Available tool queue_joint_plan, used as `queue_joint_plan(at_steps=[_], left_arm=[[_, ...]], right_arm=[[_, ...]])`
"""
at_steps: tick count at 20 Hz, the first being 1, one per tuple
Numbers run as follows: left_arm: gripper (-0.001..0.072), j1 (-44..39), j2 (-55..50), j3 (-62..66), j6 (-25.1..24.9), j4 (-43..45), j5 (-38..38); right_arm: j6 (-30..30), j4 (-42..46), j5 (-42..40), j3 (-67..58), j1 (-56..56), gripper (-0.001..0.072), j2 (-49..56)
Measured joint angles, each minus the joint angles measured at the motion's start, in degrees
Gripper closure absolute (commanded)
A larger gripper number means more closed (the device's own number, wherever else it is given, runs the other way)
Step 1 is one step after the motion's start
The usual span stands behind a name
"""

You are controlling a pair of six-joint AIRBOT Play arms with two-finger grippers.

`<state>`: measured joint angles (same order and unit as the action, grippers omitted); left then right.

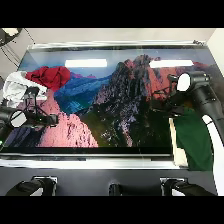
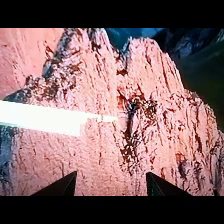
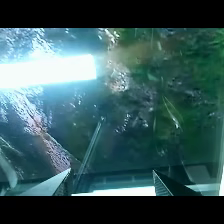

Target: Fold the shirts.

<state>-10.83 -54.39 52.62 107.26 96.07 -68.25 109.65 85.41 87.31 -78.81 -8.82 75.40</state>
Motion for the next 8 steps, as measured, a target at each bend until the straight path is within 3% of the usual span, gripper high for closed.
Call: queue_joint_plan(at_steps=[8], left_arm=[[0.0174, -0.3, 0.9, -1.2, 0.7, -0.1, 0.7]], right_arm=[[0.1, 0.0, 1.0, 0.0, -0.3, 0.0141, 0.3]])
